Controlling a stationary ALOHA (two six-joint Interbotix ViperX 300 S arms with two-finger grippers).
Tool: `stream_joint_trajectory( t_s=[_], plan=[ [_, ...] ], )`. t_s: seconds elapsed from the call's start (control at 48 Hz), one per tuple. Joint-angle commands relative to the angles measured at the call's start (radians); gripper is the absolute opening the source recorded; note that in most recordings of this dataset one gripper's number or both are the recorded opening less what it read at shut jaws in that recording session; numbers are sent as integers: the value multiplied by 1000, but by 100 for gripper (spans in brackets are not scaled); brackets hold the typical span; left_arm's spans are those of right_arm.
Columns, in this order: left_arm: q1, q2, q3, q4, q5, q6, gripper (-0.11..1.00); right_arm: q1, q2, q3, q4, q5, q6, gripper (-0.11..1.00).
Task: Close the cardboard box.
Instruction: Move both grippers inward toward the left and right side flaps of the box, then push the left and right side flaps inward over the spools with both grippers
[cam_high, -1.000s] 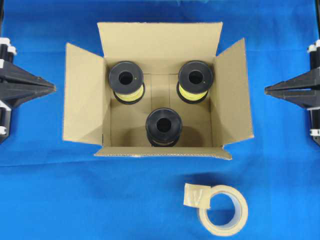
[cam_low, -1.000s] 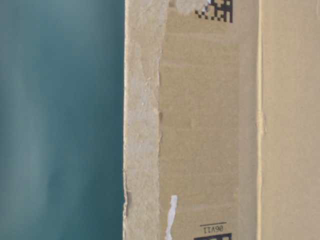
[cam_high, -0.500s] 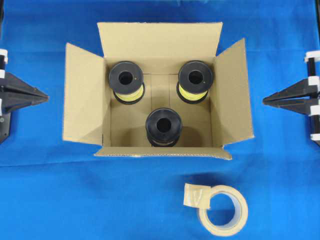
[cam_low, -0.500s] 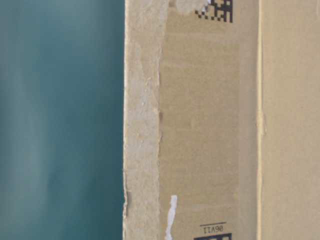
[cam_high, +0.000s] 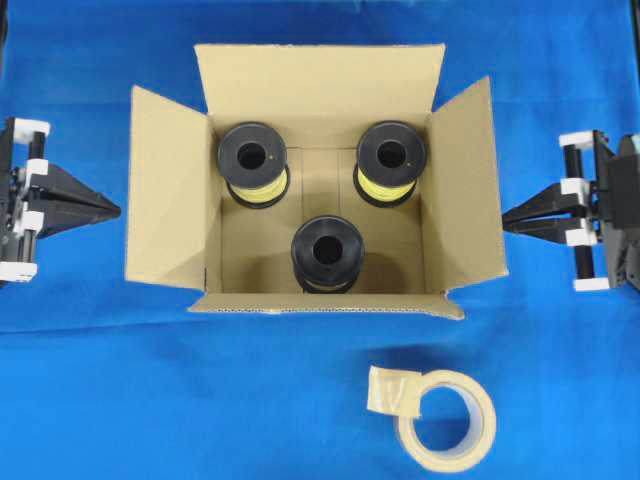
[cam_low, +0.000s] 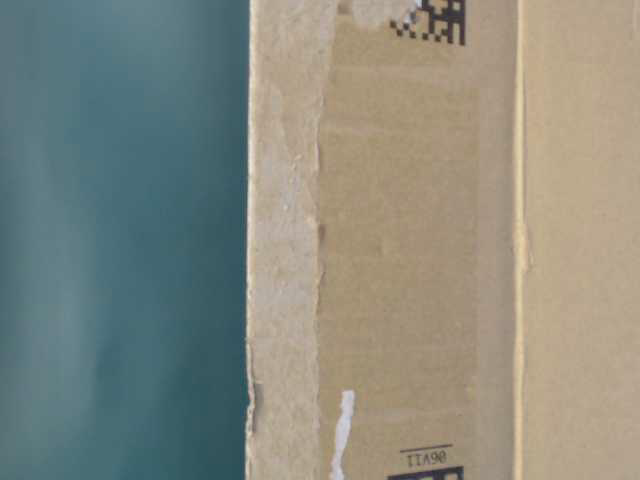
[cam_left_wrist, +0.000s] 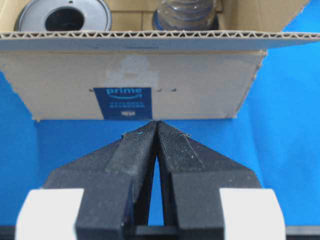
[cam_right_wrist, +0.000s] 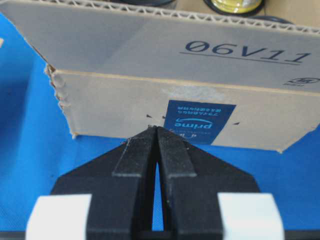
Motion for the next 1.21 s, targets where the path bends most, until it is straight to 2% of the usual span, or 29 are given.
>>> stream_joint_trajectory(
  t_s=[0.0, 0.167, 0.354, 0.562, 0.729, 0.916, 1.187],
  plan=[
    [2, 23, -8, -2, -44, -2, 0, -6, 11, -15, 5, -29, 2, 0],
    [2, 91, -6, -3, -166, -3, 0, -8, 20, -25, 5, -84, 2, 0],
    [2, 235, -35, -3, -313, 2, 0, -8, 63, -54, 3, -160, -2, 0],
    [2, 411, -141, -3, -325, 3, 0, -8, 135, -101, 2, -227, -2, 0],
    [2, 479, -213, -3, -333, 6, 0, -8, 196, -152, 3, -287, -2, 0],
    [2, 531, -250, -3, -385, 5, 0, -9, 299, -206, 3, -331, -3, 0],
    [9, 670, -328, -3, -422, 3, 0, -29, 466, -293, 3, -331, -2, 0]
  ],
)
